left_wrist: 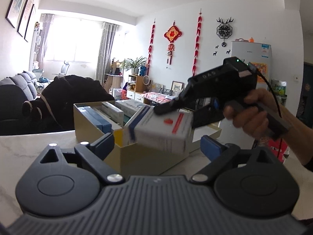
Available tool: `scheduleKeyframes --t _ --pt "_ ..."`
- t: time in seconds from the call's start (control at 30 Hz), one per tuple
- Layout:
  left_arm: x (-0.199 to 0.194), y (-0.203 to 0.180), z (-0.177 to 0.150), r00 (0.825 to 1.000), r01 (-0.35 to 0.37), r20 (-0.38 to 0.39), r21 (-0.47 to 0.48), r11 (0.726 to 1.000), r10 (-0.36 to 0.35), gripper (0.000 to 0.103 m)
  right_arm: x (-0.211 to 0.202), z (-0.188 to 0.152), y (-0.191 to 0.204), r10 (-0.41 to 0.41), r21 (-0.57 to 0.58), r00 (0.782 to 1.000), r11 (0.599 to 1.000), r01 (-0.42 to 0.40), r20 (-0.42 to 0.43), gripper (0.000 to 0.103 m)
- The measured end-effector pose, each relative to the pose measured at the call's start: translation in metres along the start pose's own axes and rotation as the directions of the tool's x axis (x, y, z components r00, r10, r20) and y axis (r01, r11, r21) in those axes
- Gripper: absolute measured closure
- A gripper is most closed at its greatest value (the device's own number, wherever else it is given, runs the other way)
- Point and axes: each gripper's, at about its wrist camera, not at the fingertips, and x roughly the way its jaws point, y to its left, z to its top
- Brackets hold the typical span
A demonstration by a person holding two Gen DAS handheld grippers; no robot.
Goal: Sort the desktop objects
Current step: 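Carry the strawberry box into the tan box and open the left gripper while the right gripper lifts its box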
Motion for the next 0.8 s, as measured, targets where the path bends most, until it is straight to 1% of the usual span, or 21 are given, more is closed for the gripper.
scheduleKeyframes --t 0.1,0.23,0.43,0.5,0.6,0.7,0.77,0.8 --pt "-0.001 0.003 -0.002 1.0 -0.009 -0.003 -0.014 1.0 0.009 0.007 -0.013 0.016 -0.007 -0.044 0.012 0.997 0.999 0.043 0.066 0.071" --pt "-0.002 0.006 -0.004 1.0 -0.021 -0.007 -0.033 0.999 0.021 0.007 -0.031 0.034 -0.02 -0.097 0.039 0.986 0.995 0.092 0.139 0.071" --pt "-0.003 0.006 -0.005 0.999 -0.027 -0.021 -0.036 0.999 0.027 0.006 -0.042 0.057 -0.039 -0.216 0.076 0.953 0.976 0.204 0.213 0.071" --pt "-0.003 0.005 -0.005 0.999 -0.029 -0.027 -0.035 0.999 0.028 0.006 -0.04 0.067 -0.049 -0.25 0.103 0.943 0.967 0.232 0.221 0.071" --pt "-0.003 0.006 -0.007 0.999 -0.028 -0.03 -0.046 0.999 0.027 0.006 -0.032 0.079 -0.066 -0.301 0.154 0.934 0.949 0.274 0.191 0.071" --pt "-0.003 0.008 -0.007 0.999 -0.031 -0.034 -0.054 0.998 0.029 0.006 -0.018 0.086 -0.075 -0.361 0.15 0.918 0.929 0.338 0.162 0.071" --pt "-0.003 0.008 -0.008 0.999 -0.033 -0.035 -0.057 0.998 0.031 0.006 -0.012 0.091 -0.072 -0.383 0.133 0.911 0.921 0.365 0.152 0.071" --pt "-0.004 0.009 -0.008 0.999 -0.034 -0.035 -0.059 0.998 0.032 0.006 -0.01 0.092 -0.069 -0.404 0.125 0.902 0.913 0.388 0.151 0.071"
